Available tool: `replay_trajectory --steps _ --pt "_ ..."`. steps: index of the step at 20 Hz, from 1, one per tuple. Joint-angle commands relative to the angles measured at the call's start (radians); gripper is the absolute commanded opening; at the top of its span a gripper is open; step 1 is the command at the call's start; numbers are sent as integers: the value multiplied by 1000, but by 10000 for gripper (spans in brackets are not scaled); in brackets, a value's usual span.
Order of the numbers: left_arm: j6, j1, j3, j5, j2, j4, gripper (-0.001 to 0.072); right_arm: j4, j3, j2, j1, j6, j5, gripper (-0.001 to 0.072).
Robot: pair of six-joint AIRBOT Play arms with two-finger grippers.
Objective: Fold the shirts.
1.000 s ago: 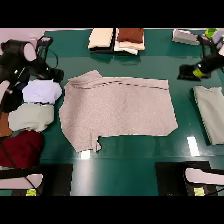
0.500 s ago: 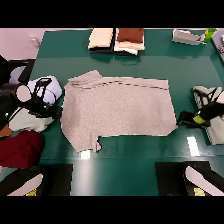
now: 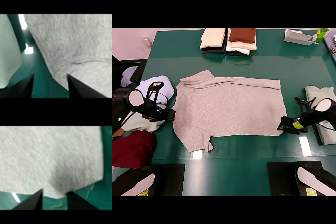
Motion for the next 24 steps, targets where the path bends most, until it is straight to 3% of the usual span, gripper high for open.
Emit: replay_trajectory --steps 1,2,3,4,7,12,16,17,18,20,21,24 --pt "3 1 -2 -43 1 -1 479 -23 36 -69 92 2 -16 180" --pt "3 1 -2 -66 1 -1 480 -49 50 -78 114 17 -11 52" --pt "3 1 -4 -89 1 -2 503 -71 63 -80 134 33 -8 32" --pt "3 1 -13 -98 1 -4 577 -79 72 -74 147 39 -11 13" --pt "3 1 -96 -75 1 -40 581 -73 73 -30 160 43 -32 13" --pt "2 1 -252 171 -3 -179 580 -71 73 -18 158 43 -22 14" --pt "2 1 -264 233 -13 -195 579 -64 73 -18 158 43 -18 13" --pt "2 1 -264 241 -12 -201 541 -64 73 -18 158 43 -16 13" --pt "2 1 -261 241 -11 -208 428 -64 73 -18 158 43 -14 13" --pt "8 1 -244 233 -9 -204 73 -65 73 -15 158 43 -11 13" --pt "24 1 -225 223 -3 -204 20 -65 73 -4 158 42 -14 13" --pt "29 1 -76 148 56 -151 20 -75 122 82 158 41 -11 13"
